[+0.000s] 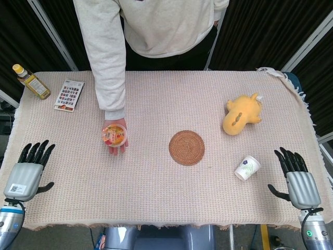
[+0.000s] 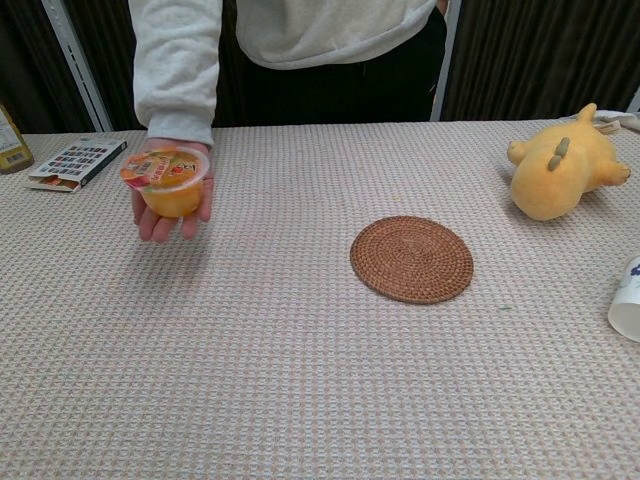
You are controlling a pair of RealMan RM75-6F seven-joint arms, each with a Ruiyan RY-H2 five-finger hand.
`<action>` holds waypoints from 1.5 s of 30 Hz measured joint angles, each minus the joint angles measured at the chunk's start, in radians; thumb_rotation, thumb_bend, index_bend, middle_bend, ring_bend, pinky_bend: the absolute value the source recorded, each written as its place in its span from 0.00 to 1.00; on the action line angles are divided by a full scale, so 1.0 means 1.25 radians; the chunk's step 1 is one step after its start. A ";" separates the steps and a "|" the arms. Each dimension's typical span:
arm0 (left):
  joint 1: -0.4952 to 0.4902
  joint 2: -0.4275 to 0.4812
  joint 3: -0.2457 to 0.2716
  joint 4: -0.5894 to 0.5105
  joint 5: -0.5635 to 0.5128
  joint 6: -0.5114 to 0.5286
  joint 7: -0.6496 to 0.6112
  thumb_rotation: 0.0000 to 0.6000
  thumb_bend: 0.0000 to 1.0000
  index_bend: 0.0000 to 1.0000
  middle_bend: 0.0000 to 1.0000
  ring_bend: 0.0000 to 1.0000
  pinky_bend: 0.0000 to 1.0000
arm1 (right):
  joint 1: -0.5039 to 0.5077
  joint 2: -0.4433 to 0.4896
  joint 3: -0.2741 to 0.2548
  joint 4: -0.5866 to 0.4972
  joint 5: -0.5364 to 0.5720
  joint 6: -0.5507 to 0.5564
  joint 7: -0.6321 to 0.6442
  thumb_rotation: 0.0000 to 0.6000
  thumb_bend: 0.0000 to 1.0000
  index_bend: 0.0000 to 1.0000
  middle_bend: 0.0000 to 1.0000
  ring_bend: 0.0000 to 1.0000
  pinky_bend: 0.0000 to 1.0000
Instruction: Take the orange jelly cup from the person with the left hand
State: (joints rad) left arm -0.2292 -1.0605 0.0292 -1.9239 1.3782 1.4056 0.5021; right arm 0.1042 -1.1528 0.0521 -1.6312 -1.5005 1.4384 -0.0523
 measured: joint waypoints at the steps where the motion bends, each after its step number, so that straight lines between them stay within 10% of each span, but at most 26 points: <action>1: -0.010 0.011 -0.005 -0.012 -0.004 -0.012 0.010 1.00 0.09 0.00 0.00 0.00 0.00 | 0.000 0.000 0.000 0.000 0.000 0.000 -0.001 1.00 0.14 0.01 0.00 0.00 0.00; 20: -0.410 0.099 -0.143 -0.075 -0.366 -0.408 0.283 1.00 0.09 0.00 0.00 0.00 0.03 | 0.000 0.008 -0.002 -0.002 0.007 -0.009 0.006 1.00 0.14 0.05 0.00 0.00 0.00; 40: -0.715 -0.142 -0.105 0.062 -0.793 -0.367 0.475 1.00 0.10 0.03 0.00 0.01 0.10 | -0.003 0.015 -0.004 -0.004 0.008 -0.008 0.017 1.00 0.14 0.05 0.00 0.00 0.00; 45: -0.734 -0.155 -0.098 0.070 -0.806 -0.356 0.463 1.00 0.14 0.19 0.18 0.16 0.24 | -0.004 0.015 -0.003 -0.004 0.011 -0.009 0.017 1.00 0.14 0.05 0.00 0.00 0.00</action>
State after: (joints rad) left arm -1.1473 -1.2546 -0.0936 -1.8370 0.3703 0.9610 1.0803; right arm 0.0996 -1.1339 0.0488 -1.6358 -1.4866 1.4276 -0.0316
